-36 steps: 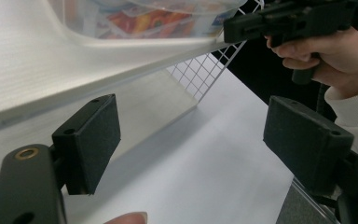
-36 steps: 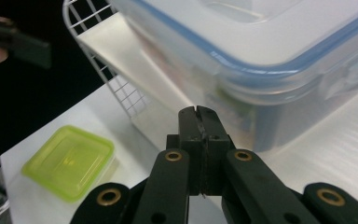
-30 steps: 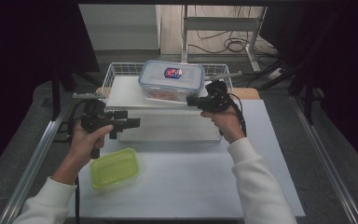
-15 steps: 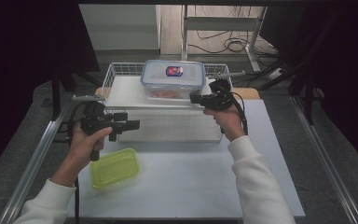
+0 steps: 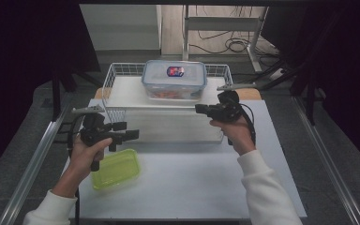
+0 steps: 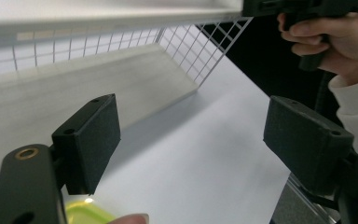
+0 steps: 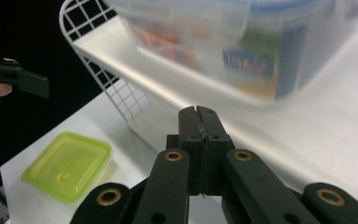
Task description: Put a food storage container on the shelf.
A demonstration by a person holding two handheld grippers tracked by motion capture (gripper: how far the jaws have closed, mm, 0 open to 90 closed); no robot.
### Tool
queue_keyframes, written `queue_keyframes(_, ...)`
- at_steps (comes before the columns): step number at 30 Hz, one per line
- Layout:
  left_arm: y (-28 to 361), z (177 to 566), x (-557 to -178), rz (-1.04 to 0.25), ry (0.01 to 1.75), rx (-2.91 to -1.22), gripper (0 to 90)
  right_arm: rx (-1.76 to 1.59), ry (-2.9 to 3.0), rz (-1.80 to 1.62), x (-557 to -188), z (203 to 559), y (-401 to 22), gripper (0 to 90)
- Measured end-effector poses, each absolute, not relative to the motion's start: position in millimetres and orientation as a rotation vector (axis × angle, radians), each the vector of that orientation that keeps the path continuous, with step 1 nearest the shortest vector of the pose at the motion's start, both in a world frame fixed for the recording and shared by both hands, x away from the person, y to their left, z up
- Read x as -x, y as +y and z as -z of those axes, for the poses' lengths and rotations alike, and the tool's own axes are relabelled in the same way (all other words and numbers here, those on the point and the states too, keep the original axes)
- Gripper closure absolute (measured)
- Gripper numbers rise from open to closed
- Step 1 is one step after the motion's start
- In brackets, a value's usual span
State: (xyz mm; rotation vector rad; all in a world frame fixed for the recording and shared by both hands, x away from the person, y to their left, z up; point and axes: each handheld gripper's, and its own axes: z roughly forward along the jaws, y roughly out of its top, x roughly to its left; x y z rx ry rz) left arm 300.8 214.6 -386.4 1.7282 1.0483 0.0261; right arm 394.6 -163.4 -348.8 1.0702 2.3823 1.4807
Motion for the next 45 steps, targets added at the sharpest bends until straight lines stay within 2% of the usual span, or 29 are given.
queue_keyframes(3,215,394,-295,-0.026,1.051,-1.726,17.8,-1.07,2.385,-1.479,-386,355,-169,88.6)
queue_keyframes(7,215,413,-283,-0.009,1.059,-1.727,18.4,-1.039,2.403,-1.47,-366,370,-178,83.6)
queue_keyframes(9,214,422,-278,0.007,1.065,-1.727,18.5,-1.04,2.424,-1.469,-354,384,-182,77.0)
queue_keyframes(10,211,431,-273,0.017,1.066,-1.737,18.7,-1.046,2.445,-1.452,-343,399,-186,68.9)
queue_keyframes(15,203,450,-266,0.042,1.061,-1.792,18.6,-1.058,2.496,-1.43,-325,424,-195,60.4)
queue_keyframes(18,196,460,-261,0.036,1.061,-1.841,18.5,-1.062,2.53,-1.386,-311,440,-202,51.4)
queue_keyframes(24,189,476,-249,0.018,1.048,-1.929,18.5,-1.067,2.581,-1.334,-301,460,-208,42.9)
queue_keyframes(34,178,490,-242,0.006,1.042,-2.021,19.1,-1.129,2.611,-1.29,-294,478,-212,38.3)
queue_keyframes(45,183,481,-239,-0.046,1.061,-2.014,20.7,-1.131,2.618,-1.259,-295,479,-214,38.2)
